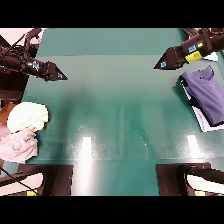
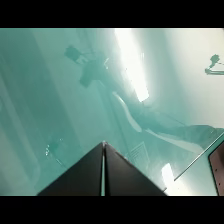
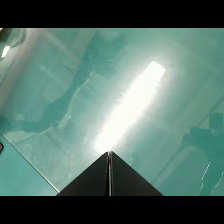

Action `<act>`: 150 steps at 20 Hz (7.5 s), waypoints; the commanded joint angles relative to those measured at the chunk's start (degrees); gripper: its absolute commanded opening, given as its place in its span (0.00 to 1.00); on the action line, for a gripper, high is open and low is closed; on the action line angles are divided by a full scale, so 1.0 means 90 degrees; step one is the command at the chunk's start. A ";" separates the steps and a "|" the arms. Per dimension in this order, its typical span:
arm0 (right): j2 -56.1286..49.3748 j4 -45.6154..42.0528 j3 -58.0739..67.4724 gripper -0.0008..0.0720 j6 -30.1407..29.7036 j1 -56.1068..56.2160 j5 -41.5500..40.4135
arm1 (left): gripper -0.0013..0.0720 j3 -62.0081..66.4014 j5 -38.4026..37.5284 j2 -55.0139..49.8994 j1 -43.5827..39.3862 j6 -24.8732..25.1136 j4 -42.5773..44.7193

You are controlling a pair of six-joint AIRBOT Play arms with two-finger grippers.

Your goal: Fold the shirts.

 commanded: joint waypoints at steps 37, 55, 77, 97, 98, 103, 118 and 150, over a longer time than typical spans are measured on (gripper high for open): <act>0.0005 0.0015 0.0002 0.03 -0.0002 -0.0075 0.0041 | 0.71 -0.4092 0.2356 0.2317 0.0053 -0.1987 0.6538; 0.0041 0.0017 0.0019 0.03 0.0002 -0.0143 -0.0216 | 0.05 -0.1756 0.1654 0.1644 0.0274 -0.1571 0.5571; 0.1413 0.0007 0.0012 0.03 0.0005 -0.1518 -0.1511 | 0.51 0.2195 0.1734 -0.1452 -0.3138 0.0039 0.1246; 0.0882 0.0024 0.0002 0.03 0.0002 -0.1518 -0.0928 | 0.64 -0.3779 0.2110 -0.0743 -0.1001 0.0304 -0.0464; 0.0831 0.0046 0.0002 0.03 0.0005 -0.1515 -0.0925 | 0.64 -0.3878 0.2278 -0.0765 -0.1003 0.0345 -0.0590; 0.0772 0.0027 0.0002 0.03 0.0000 -0.1328 -0.1059 | 0.60 -0.4012 0.2841 -0.0770 -0.1035 0.0432 -0.1328; 0.0758 0.0192 -0.4816 0.69 -0.0289 -0.1234 -0.3271 | 0.05 -0.0211 0.1440 0.0476 -0.0274 0.0556 0.0376; -0.2370 0.0185 -0.1865 0.02 -0.0544 0.0775 -0.4146 | 0.05 0.0459 0.0792 0.0486 -0.0272 0.0500 0.1129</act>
